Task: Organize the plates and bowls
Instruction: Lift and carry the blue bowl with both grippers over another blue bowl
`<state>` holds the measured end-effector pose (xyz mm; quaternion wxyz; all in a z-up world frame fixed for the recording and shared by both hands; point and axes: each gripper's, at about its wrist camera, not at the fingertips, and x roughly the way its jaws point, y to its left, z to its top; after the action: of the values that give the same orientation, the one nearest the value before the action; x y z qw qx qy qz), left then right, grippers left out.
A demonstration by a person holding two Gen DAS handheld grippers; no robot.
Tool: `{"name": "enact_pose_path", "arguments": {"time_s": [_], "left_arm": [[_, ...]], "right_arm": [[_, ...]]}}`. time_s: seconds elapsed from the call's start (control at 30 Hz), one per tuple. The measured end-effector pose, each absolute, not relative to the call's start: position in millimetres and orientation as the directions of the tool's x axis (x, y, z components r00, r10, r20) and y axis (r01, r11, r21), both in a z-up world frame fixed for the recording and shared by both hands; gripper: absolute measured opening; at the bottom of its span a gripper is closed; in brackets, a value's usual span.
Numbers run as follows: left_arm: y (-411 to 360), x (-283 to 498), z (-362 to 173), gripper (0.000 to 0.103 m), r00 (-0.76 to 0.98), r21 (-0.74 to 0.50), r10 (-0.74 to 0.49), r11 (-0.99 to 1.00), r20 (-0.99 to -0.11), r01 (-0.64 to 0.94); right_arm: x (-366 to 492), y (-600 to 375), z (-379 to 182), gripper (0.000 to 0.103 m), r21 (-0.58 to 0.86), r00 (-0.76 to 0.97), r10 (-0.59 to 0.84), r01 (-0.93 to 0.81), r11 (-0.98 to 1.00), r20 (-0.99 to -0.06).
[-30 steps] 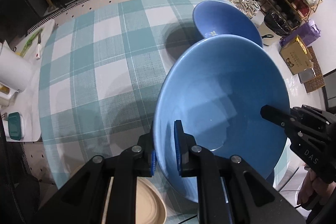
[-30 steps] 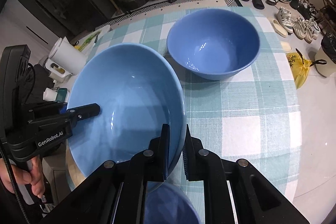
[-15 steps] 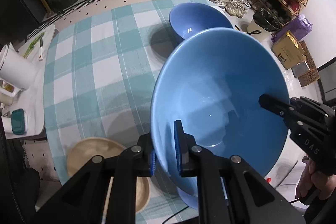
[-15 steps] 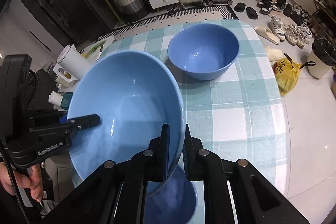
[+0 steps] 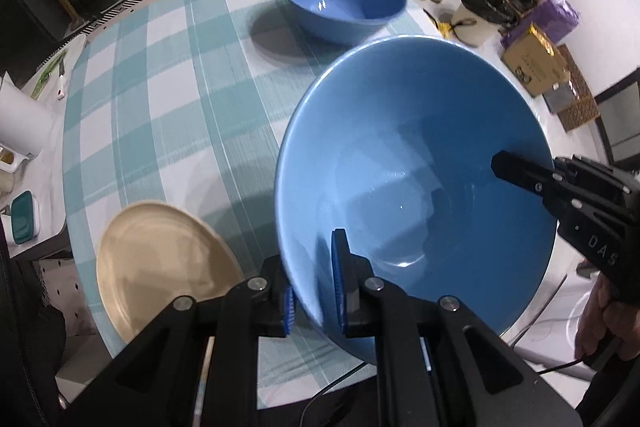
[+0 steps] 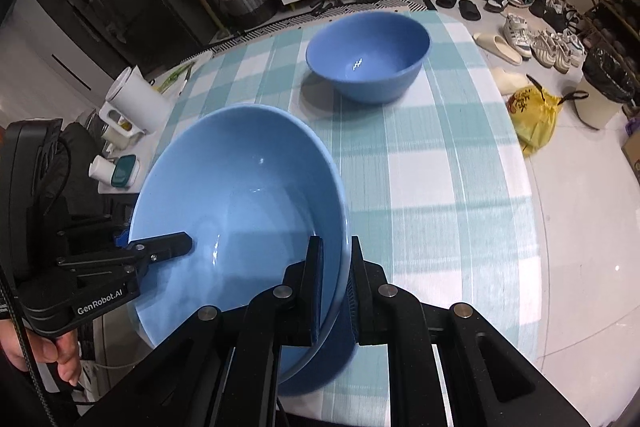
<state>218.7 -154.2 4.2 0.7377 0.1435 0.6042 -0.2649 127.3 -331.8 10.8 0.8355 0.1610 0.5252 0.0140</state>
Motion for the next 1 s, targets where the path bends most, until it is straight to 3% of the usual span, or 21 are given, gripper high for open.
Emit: {"name": "enact_pose_path", "arguments": {"time_s": [0.2, 0.43, 0.67, 0.83, 1.0], "left_arm": [[-145.6, 194.3, -7.6, 0.012, 0.137, -0.095, -0.213, 0.807, -0.968, 0.583], [-148.1, 172.2, -21.9, 0.013, 0.274, 0.085, -0.113, 0.782, -0.955, 0.618], [-147.6, 162.0, -39.8, 0.018, 0.334, 0.162, -0.075, 0.762, -0.94, 0.627], [-152.6, 147.5, -44.1, 0.021, 0.478, 0.309, -0.029, 0.728, -0.878, 0.612], [-151.4, 141.8, -53.8, 0.023, 0.484, 0.296, -0.052, 0.733, -0.873, 0.612]], "right_arm": [[105.4, -322.2, -19.3, 0.011, 0.31, 0.427, 0.224, 0.142, 0.94, -0.876], [96.2, -310.7, -35.2, 0.011, 0.294, 0.437, 0.211, 0.131, 0.947, -0.874], [95.7, -309.3, -45.3, 0.011, 0.283, 0.44, 0.201, 0.127, 0.951, -0.875], [91.9, -304.7, -51.1, 0.011, 0.263, 0.454, 0.182, 0.122, 0.957, -0.872], [81.7, -298.9, -53.4, 0.012, 0.189, 0.485, 0.116, 0.103, 0.977, -0.867]]}}
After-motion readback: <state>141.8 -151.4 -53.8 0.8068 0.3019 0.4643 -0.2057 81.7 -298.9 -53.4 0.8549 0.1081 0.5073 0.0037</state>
